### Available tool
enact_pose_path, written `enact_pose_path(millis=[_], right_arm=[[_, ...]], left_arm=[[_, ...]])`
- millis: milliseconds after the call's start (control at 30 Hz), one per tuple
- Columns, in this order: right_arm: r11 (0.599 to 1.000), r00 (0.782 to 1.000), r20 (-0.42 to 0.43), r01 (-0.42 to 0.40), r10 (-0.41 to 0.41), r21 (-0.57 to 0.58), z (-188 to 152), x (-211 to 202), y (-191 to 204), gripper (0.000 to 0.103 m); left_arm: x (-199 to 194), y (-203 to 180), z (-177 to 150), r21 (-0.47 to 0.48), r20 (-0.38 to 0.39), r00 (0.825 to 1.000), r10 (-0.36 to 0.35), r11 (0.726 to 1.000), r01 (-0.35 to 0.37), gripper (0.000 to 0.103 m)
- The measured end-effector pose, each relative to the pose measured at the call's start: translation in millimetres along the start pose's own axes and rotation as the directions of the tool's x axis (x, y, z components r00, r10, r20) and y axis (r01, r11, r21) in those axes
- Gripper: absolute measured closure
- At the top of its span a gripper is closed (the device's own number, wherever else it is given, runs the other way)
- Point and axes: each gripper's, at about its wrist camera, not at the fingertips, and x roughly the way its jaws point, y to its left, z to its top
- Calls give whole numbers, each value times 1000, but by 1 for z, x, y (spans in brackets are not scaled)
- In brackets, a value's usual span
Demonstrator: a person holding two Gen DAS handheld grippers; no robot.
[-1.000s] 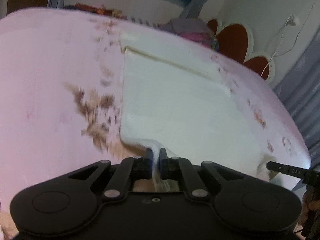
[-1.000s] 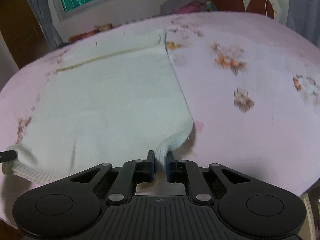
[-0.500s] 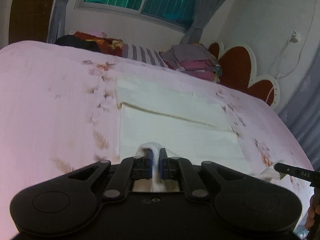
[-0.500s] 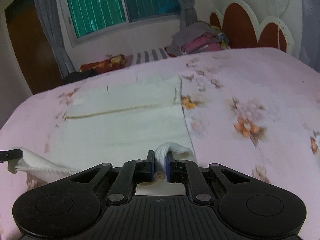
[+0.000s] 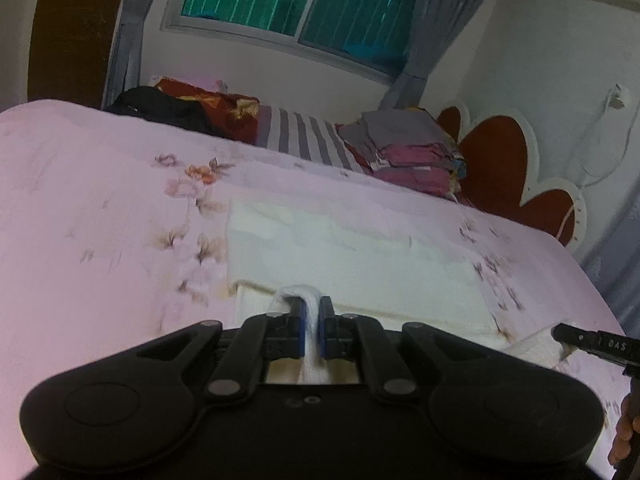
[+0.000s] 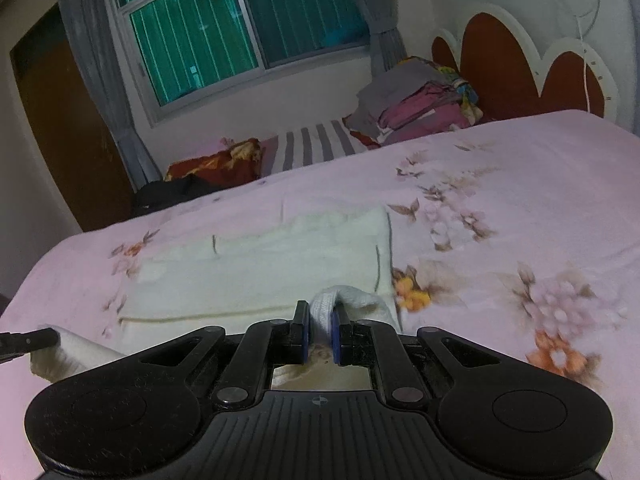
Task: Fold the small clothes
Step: 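Lift the hem with both grippers, fold it toward the collar, release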
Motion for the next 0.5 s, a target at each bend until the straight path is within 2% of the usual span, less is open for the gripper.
enact_pose_path(millis=[300, 500], right_arm=[[999, 1000, 14, -16, 15, 32, 46, 53, -8, 93], [999, 1000, 13, 4, -4, 34, 67, 89, -13, 93]], left_arm=[[46, -1, 36, -16, 38, 999, 37, 999, -36, 97], [75, -1, 52, -25, 44, 996, 72, 997, -71, 97]])
